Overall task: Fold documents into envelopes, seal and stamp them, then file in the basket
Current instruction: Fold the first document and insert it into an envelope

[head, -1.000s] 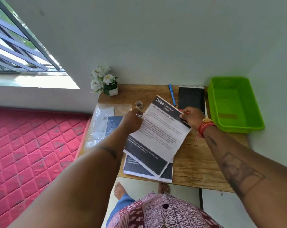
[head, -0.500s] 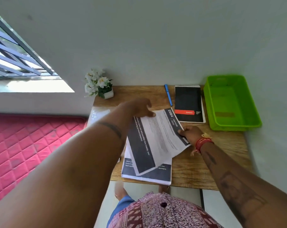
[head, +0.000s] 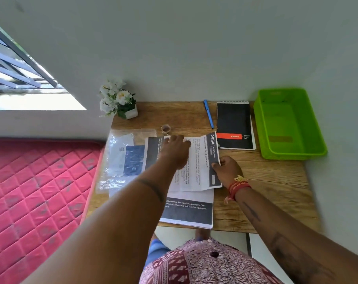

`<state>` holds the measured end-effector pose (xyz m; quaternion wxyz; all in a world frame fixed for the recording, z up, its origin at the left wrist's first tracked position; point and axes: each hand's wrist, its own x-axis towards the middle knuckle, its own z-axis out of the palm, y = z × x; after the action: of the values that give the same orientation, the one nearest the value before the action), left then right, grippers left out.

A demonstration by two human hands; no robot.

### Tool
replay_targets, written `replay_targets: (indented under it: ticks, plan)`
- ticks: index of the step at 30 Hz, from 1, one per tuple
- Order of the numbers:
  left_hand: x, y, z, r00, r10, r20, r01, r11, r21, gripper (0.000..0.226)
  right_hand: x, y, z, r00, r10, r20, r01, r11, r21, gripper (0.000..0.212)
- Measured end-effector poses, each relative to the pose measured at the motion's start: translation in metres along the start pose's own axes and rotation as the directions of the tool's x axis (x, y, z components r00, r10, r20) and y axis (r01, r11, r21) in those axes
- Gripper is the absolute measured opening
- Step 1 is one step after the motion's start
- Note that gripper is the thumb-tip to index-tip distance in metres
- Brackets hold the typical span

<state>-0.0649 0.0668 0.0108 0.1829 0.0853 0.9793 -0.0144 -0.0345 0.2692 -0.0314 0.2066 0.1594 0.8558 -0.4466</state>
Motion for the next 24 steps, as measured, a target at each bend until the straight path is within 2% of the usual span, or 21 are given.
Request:
replay_targets:
  ticks: [4,8,11,13,15,17,20,24]
  plan:
    - [-0.018,0.016,0.032,0.998,-0.007,0.06,0.017,0.984,-0.179,0.059,-0.011,-0.007,0.006,0.993,-0.121,0.003,0.121,0.992,0.024,0.007]
    - [-0.024,0.012,0.041,0.998,-0.011,0.055,0.024,0.968,-0.249,0.069,-0.016,-0.011,0.014,0.963,-0.259,0.074,0.258,0.966,0.023,0.026]
    - [-0.025,0.006,0.039,0.999,-0.002,0.037,0.015,0.934,-0.357,0.077,-0.008,-0.011,0.02,0.922,-0.363,0.136,0.38,0.914,-0.139,0.026]
    - [-0.03,0.003,0.039,0.998,-0.049,0.051,0.066,0.894,-0.443,0.093,-0.002,-0.009,0.023,0.888,-0.429,0.165,0.459,0.847,-0.268,0.024]
    - [-0.035,0.001,0.041,0.992,-0.098,0.085,0.128,0.851,-0.51,0.105,0.001,-0.008,0.026,0.884,-0.434,0.173,0.467,0.824,-0.321,0.023]
    - [-0.039,0.002,0.046,0.989,-0.123,0.078,0.145,0.805,-0.576,0.104,0.004,-0.01,0.029,0.893,-0.421,0.158,0.449,0.824,-0.345,0.02]
    - [-0.043,0.003,0.054,0.995,-0.089,0.036,0.095,0.833,-0.544,0.093,0.009,-0.014,0.031,0.893,-0.417,0.168,0.449,0.811,-0.375,0.008]
    - [-0.041,0.005,0.065,0.999,-0.013,0.041,0.026,0.937,-0.348,0.083,0.02,-0.022,0.026,0.906,-0.367,0.213,0.423,0.808,-0.41,0.006]
